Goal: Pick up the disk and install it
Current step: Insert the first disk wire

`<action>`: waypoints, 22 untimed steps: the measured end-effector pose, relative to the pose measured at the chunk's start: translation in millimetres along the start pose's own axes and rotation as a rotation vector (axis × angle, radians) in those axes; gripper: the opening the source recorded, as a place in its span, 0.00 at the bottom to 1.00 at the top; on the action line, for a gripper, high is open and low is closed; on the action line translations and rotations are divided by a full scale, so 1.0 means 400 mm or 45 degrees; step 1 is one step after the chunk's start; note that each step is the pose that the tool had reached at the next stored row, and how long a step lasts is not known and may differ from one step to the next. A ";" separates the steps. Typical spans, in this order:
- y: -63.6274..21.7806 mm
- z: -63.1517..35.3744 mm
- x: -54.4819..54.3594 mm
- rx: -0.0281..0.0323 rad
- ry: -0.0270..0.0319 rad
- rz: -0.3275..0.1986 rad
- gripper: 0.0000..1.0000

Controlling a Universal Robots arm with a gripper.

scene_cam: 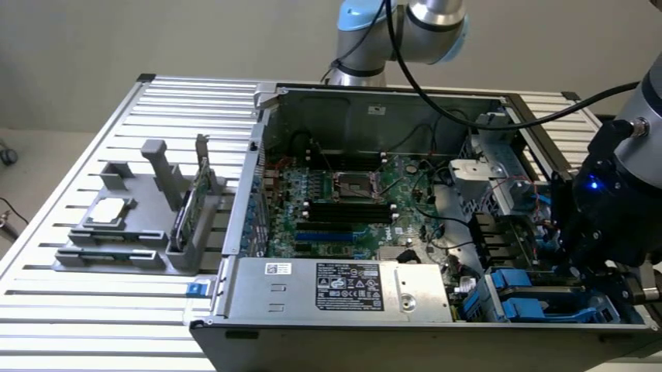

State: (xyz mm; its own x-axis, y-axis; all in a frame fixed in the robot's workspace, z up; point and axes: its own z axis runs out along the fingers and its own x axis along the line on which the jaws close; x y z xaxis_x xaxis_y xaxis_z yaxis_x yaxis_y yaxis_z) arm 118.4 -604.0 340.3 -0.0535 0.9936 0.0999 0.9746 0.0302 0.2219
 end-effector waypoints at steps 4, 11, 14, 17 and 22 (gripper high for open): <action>-0.001 0.000 -0.002 -0.0049 -0.0035 0.012 0.17; -0.005 0.001 -0.003 -0.0124 -0.0100 0.040 0.17; -0.006 0.001 -0.003 -0.0154 -0.0128 0.051 0.17; -0.006 0.002 -0.003 -0.0175 -0.0142 0.056 0.17; -0.008 0.003 -0.003 -0.0197 -0.0165 0.060 0.17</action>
State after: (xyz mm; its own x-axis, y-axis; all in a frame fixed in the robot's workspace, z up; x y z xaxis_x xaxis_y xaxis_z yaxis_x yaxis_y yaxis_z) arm 115.5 -605.1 338.4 -0.0044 0.9952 0.0981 0.9725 -0.0186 0.2322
